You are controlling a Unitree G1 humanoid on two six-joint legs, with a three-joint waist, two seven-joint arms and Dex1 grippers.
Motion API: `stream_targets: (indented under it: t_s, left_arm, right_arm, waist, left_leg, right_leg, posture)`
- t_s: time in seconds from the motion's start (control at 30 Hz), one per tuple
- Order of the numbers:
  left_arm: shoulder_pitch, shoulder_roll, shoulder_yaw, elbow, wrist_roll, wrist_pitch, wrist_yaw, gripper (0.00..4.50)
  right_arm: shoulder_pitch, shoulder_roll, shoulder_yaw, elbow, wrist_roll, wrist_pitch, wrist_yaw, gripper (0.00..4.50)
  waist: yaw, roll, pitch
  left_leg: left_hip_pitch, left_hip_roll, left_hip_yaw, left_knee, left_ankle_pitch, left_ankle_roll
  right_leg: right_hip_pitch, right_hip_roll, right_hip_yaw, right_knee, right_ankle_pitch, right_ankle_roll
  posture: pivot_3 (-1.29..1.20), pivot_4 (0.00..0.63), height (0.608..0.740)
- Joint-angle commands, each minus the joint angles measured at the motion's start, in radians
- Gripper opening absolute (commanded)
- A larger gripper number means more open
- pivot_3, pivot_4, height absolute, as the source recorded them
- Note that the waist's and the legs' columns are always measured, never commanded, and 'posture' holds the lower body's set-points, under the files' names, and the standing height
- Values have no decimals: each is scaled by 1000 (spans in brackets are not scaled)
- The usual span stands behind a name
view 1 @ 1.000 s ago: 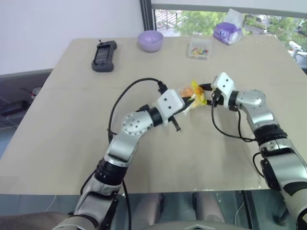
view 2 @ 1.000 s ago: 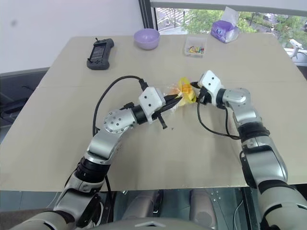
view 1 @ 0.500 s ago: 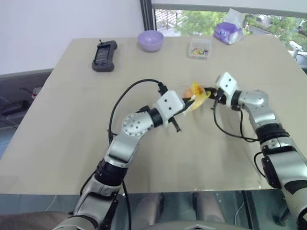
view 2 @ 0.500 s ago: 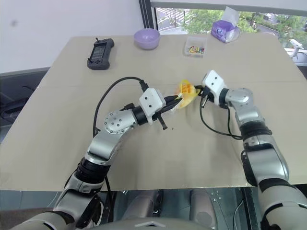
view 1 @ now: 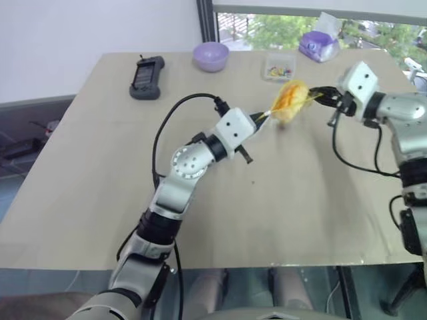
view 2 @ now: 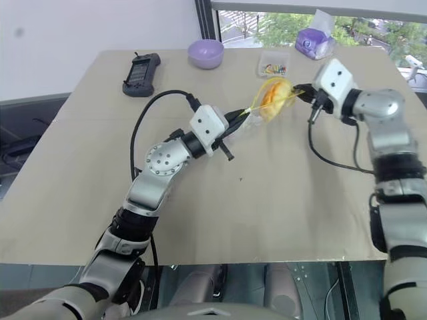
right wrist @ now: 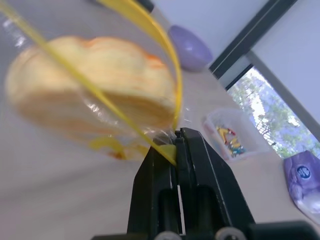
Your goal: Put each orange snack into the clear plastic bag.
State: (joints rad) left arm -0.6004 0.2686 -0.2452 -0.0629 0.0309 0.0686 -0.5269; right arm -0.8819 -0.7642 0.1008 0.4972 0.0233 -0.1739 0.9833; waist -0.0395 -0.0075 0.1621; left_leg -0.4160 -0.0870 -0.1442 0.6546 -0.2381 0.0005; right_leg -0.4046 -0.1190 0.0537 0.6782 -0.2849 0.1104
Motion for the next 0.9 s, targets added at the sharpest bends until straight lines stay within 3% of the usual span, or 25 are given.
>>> stream_targets:
  t_s: [0.03,0.13,0.17,0.27,0.4,0.67,0.9]
  left_arm:
    - [15,22,34,4,-1,-31,-1,0]
    - [39,27,24,5,-1,-38,-16,0]
    - [44,27,23,5,-1,-39,-18,0]
    - [52,23,22,3,-7,-33,-24,0]
    - [73,28,14,-1,-21,-31,-53,0]
    - [100,26,4,-19,-39,-27,-101,0]
    - [104,25,5,-25,-36,-23,-108,0]
  right_arm:
    - [56,-121,-1,-144,-80,67,31,25]
    - [157,-166,20,-334,-79,193,80,25]
    - [181,-161,16,-381,-71,231,71,292]
    - [232,-164,2,-453,-64,286,57,1319]
    - [251,-192,-27,-462,-39,355,81,3158]
    - [251,-221,-21,-461,13,428,163,3158]
    - [217,-166,14,-411,11,433,180,3158]
  waist:
    - [0,0,0]
    - [-3,0,0]
    - [-4,0,0]
    - [-2,0,0]
    - [1,0,0]
    - [2,0,0]
    - [1,0,0]
  left_leg:
    - [0,0,0,0,0,0]
    - [0,0,0,0,0,0]
    - [0,0,0,0,0,0]
    - [1,1,0,0,0,0]
    - [1,0,1,1,0,0]
    - [1,0,0,0,0,0]
    - [1,0,0,0,0,0]
  right_leg:
    - [0,0,0,0,0,0]
    - [0,0,0,0,0,0]
    - [0,1,0,0,0,0]
    - [0,1,1,1,0,0]
    - [0,0,1,1,0,0]
    - [0,0,0,1,0,0]
    - [0,0,0,1,0,0]
  posture:
    - [0,150,740]
    - [0,150,740]
    - [0,150,740]
    - [0,150,740]
    - [0,150,740]
    - [0,150,740]
    - [0,150,740]
